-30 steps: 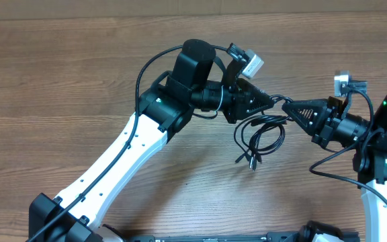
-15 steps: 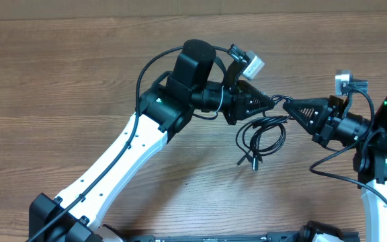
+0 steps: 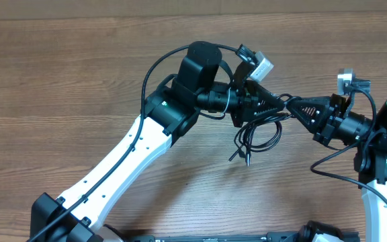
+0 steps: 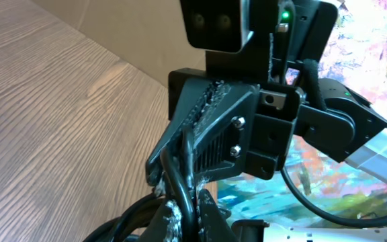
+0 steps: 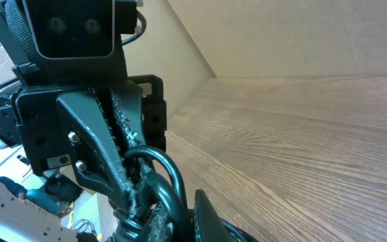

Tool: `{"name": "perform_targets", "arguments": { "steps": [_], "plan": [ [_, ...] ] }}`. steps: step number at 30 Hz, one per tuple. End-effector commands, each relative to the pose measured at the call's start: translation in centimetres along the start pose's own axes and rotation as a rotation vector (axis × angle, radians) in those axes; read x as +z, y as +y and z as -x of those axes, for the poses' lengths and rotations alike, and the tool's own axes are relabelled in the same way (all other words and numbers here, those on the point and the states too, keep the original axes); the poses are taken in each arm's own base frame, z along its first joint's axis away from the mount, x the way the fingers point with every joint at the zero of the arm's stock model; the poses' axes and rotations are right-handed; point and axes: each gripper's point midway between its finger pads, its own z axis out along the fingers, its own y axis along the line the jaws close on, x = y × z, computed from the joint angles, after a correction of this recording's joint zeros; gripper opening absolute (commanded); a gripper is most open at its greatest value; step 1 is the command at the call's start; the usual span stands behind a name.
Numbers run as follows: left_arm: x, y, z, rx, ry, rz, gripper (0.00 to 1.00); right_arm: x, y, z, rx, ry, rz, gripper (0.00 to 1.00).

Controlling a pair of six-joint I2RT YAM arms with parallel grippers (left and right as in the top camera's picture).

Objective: Untangle cables

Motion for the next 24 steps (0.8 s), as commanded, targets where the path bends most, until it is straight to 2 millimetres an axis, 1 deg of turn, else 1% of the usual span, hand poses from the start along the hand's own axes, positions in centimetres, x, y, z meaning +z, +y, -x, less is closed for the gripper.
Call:
{"name": "perform_targets", "arguments": {
  "steps": [1, 3, 5, 7, 10, 11, 12, 13, 15, 22, 24],
  "plan": [
    [0.74, -3.86, -0.49, 0.039, 0.04, -0.152, 0.04, 0.17, -0.55, 0.28, 0.009, 0.001, -0.022, 0.04],
    [0.73, -3.9, -0.4, 0.035, 0.038, -0.153, 0.04, 0.17, -0.56, 0.22, 0.013, 0.002, -0.023, 0.04],
    [0.73, -3.9, -0.39, 0.028, 0.038, -0.152, 0.04, 0.18, -0.56, 0.15, 0.016, 0.004, -0.022, 0.06],
    [0.73, -3.9, -0.4, 0.028, 0.038, -0.152, 0.04, 0.18, -0.56, 0.12, 0.018, 0.004, -0.022, 0.15],
    [0.73, -3.9, -0.4, 0.028, 0.038, -0.152, 0.04, 0.18, -0.56, 0.12, 0.018, 0.004, -0.022, 0.34],
    [0.73, -3.9, -0.4, 0.028, 0.038, -0.152, 0.04, 0.18, -0.57, 0.12, 0.018, 0.004, -0.023, 0.38],
    [0.71, -3.85, -0.39, 0.027, 0.038, -0.151, 0.05, 0.18, -0.57, 0.12, 0.018, 0.004, -0.023, 0.44],
    [0.69, -3.82, -0.38, 0.027, 0.037, -0.15, 0.04, 0.18, -0.57, 0.12, 0.018, 0.004, -0.023, 0.47],
    [0.58, -3.68, -0.31, 0.026, 0.035, -0.147, 0.04, 0.18, -0.57, 0.12, 0.018, 0.004, -0.023, 0.5],
    [0.53, -3.53, -0.34, 0.021, 0.036, -0.142, 0.04, 0.18, -0.56, 0.12, 0.019, 0.004, -0.022, 0.55],
    [0.48, -3.42, -0.33, 0.019, 0.035, -0.138, 0.04, 0.18, -0.56, 0.11, 0.02, 0.005, -0.022, 0.58]
  ]
}}
